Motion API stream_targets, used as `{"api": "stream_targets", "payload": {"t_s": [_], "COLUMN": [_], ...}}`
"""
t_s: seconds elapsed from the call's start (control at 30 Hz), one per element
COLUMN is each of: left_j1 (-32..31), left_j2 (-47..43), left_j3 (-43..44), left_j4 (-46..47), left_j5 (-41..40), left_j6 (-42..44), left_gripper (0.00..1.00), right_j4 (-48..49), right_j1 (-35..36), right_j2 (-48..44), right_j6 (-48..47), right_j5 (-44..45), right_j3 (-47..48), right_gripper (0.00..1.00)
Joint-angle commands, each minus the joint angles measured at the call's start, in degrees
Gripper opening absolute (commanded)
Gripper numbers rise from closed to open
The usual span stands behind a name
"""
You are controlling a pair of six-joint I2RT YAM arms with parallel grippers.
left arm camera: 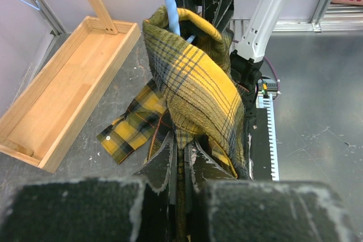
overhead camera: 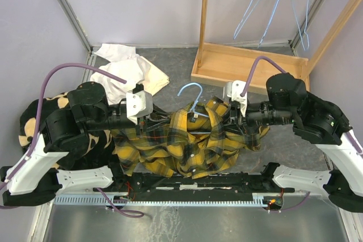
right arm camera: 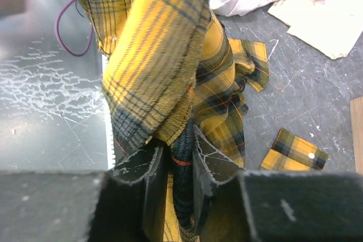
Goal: Place the shirt on the hanger
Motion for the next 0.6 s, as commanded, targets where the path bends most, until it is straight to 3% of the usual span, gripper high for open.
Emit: {"api": "stream_targets", "payload": {"t_s": [0.0, 0.2, 0.27, 0.33, 0.37, 0.57], "left_j1": [-0.1, -0.1, -0.1, 0.0, 0.0, 0.0], "left_j2": [-0.9, -0.7, -0.8, -1.0, -1.1, -3.3], "left_j3": [0.3, 0.2, 0.2, 0.0, -0.1, -1.2], "left_j4": [4.2, 4.3, 4.1, 4.2, 4.1, 3.7], "left_j5": [1.4, 2.2, 2.4, 2.2, 1.9, -1.6], "left_j6": [-1.3, -1.1, -1.1, -1.1, -1.2, -1.6], "left_gripper": [0.03, 0.03, 0.03, 0.03, 0.04, 0.41], "right_j4": [5.8, 7.7, 7.8, 8.1, 8.2, 7.8], "right_j1": [0.0, 0.0, 0.0, 0.0, 0.0, 0.0], "right_j2": [-1.1, 0.2, 0.6, 0.8, 0.7, -1.7], "right_j6": [3.3, 6.3, 6.7, 6.7, 6.7, 5.7], "right_j5": [-2.4, -5.1, -5.3, -4.6, -3.7, 3.1], "right_j3": [2.0, 1.6, 1.5, 1.5, 1.6, 2.1], "right_gripper": [0.24, 0.22, 0.15, 0.00, 0.00, 0.00]}}
